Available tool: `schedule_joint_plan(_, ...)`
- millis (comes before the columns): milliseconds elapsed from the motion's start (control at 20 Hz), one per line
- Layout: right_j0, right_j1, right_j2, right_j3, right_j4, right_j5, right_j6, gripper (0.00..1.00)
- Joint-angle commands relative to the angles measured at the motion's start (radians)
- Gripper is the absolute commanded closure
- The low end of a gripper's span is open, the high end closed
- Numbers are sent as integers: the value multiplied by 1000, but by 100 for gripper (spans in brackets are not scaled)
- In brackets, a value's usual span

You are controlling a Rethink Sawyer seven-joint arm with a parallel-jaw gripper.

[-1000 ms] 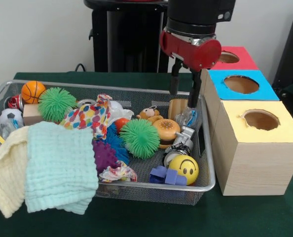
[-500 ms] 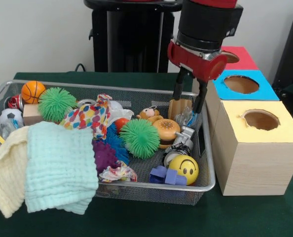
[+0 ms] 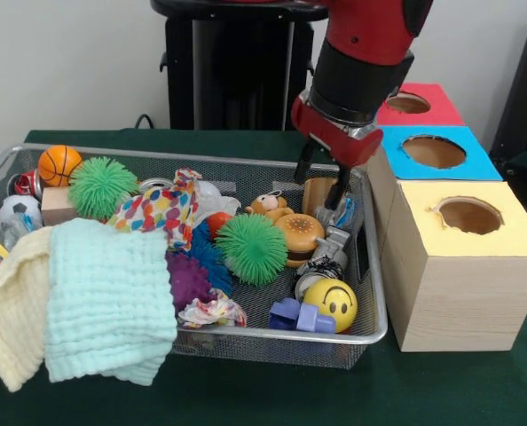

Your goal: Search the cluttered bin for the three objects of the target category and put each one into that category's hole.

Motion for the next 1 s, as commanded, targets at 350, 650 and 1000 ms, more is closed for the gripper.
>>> schedule_joint_plan(350, 0, 77, -54, 96, -89, -74, 35, 0)
schedule_joint_plan(650, -41, 153, -12, 91, -94, -129, -6, 0)
schedule_joint_plan(1000, -72, 212, 32, 134, -85, -195, -27, 0)
